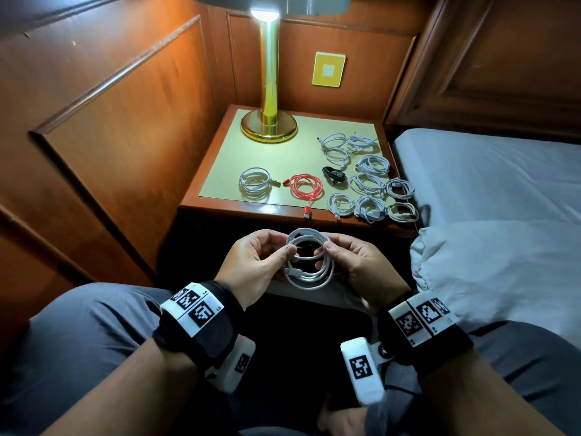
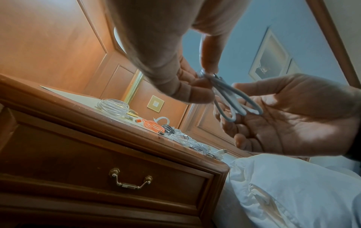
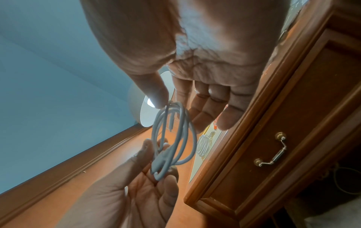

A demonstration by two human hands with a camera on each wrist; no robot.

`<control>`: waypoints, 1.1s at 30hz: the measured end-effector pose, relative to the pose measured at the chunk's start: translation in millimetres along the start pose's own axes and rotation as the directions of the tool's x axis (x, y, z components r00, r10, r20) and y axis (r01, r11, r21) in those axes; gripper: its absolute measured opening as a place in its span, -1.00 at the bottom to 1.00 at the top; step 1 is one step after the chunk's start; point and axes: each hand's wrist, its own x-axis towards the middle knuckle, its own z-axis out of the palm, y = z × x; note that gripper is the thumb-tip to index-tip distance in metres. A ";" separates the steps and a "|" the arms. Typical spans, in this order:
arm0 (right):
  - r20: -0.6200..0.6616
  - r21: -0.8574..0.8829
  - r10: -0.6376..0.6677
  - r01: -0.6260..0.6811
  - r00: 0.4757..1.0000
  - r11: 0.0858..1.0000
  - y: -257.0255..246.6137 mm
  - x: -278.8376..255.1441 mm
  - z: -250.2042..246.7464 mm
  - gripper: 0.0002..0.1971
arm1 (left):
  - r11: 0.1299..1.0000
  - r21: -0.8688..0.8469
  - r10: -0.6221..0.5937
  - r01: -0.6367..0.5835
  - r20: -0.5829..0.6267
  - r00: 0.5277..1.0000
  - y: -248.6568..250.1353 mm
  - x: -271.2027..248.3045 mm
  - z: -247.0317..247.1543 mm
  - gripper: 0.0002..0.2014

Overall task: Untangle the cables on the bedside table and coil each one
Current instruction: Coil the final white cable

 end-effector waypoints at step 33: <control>-0.036 -0.185 0.058 -0.064 0.998 0.981 -40.0 86.5 44.8 -0.85 | 0.967 -0.064 -0.243 0.247 -0.531 0.812 -2.8 175.0 -139.6 -0.80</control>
